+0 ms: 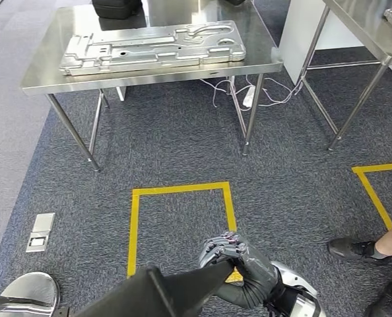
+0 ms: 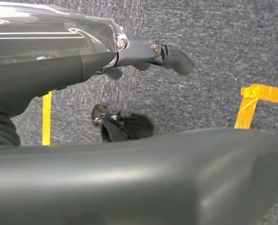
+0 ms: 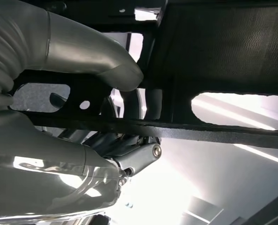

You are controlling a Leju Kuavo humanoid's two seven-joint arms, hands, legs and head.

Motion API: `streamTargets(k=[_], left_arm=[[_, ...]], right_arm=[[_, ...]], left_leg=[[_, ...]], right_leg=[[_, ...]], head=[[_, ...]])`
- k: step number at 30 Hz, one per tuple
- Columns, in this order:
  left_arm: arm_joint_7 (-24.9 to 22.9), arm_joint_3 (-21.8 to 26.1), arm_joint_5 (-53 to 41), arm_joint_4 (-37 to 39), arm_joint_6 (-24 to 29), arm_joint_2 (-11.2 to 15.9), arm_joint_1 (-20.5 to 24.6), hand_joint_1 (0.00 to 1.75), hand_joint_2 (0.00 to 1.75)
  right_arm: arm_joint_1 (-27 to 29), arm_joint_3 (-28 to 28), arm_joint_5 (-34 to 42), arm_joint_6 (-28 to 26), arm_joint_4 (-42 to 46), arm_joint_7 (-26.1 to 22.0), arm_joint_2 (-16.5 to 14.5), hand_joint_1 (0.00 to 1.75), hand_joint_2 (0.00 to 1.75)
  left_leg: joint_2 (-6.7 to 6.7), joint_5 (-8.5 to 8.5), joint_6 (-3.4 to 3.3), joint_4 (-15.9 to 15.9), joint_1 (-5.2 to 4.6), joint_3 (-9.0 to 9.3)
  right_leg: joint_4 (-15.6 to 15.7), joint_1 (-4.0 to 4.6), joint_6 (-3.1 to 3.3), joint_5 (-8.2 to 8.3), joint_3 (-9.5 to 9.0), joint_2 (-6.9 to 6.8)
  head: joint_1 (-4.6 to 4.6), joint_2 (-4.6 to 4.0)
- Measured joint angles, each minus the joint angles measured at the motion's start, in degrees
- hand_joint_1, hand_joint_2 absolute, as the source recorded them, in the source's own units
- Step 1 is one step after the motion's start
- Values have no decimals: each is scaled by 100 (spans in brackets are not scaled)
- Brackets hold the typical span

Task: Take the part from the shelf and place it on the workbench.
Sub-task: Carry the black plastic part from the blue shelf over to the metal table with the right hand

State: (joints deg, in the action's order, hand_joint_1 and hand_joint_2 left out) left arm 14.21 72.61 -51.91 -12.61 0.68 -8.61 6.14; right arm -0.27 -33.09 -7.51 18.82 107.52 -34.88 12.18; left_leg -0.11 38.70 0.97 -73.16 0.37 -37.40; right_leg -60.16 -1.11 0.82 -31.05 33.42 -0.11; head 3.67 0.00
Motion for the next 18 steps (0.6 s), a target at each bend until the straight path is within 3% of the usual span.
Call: streamTargets(k=[1, 2, 4, 6, 9, 11, 13, 15, 16, 17, 18], left_arm=[[-4, 0, 0, 0, 0, 0, -7, 0, 175], [-11, 0, 0, 0, 0, 0, -12, 0, 175], [-32, 1, 0, 0, 0, 0, -15, 0, 175], [-67, 2, 0, 0, 2, -1, -11, 0, 175], [-116, 2, 0, 0, 13, -4, -10, 0, 175], [-131, 2, 0, 0, 18, -5, -18, 0, 175], [-137, 2, -1, 0, 19, -9, -16, 0, 175], [-140, 2, -5, 0, 19, -18, -16, 0, 175], [-143, 2, -8, 0, 18, -24, -19, 0, 175], [-145, 2, -10, 0, 17, -28, -21, 0, 175], [-146, 2, -11, 0, 17, -33, -22, 0, 175]], right_arm=[[2, 0, -1, 0, -1, 0, -1, 175, 175], [4, 0, -1, 0, -2, 1, -1, 175, 175], [4, 0, -2, 0, -3, 5, -1, 175, 175], [4, 0, -7, -4, -2, 15, -1, 175, 175], [12, 0, -14, -12, 2, 27, -1, 175, 175], [14, 0, -16, -14, 9, 28, 2, 175, 175], [18, 0, -16, -15, 16, 30, 5, 175, 175], [38, 0, -21, -16, 16, 34, 11, 175, 175], [51, 0, -24, -16, 16, 36, 15, 175, 175], [60, 0, -26, -17, 15, 37, 18, 175, 175], [64, 0, -28, -17, 15, 37, 20, 175, 175]], left_leg=[[0, -2, 2, -196, 1, -141], [0, -123, -7, -174, 1, -181], [-1, -597, -62, 445, -9, 24], [-2, -890, -139, 1061, -45, 277], [-6, -860, -201, 1278, -83, 364], [-1, -873, -244, 1357, -55, 414], [9, -884, -288, 1423, -21, 478], [15, -859, -313, 1429, -17, 511], [16, -843, -318, 1428, -17, 529], [15, -823, -315, 1427, -16, 551], [12, -800, -304, 1426, -13, 584]], right_leg=[[0, 1, 2, -17, -18, 5], [-1, 3, 0, -37, -46, 11], [3, 4, -20, -90, -128, 23], [3, 13, -62, -137, -184, 29], [34, 6, -155, -151, -192, 31], [-12, 7, -213, -209, -200, 27], [-422, 9, -241, -438, -18, 27], [-1128, 8, -263, -717, 371, 27], [-1369, 7, -276, -751, 526, 27], [-1419, 7, -286, -675, 592, 26], [-1247, 6, -295, -494, 548, 25]], head=[[0, 0], [0, 0], [0, 0], [1, 0], [3, 0], [0, 0], [-3, 0], [-4, 0], [-4, 0], [-4, 0], [-4, 0]])
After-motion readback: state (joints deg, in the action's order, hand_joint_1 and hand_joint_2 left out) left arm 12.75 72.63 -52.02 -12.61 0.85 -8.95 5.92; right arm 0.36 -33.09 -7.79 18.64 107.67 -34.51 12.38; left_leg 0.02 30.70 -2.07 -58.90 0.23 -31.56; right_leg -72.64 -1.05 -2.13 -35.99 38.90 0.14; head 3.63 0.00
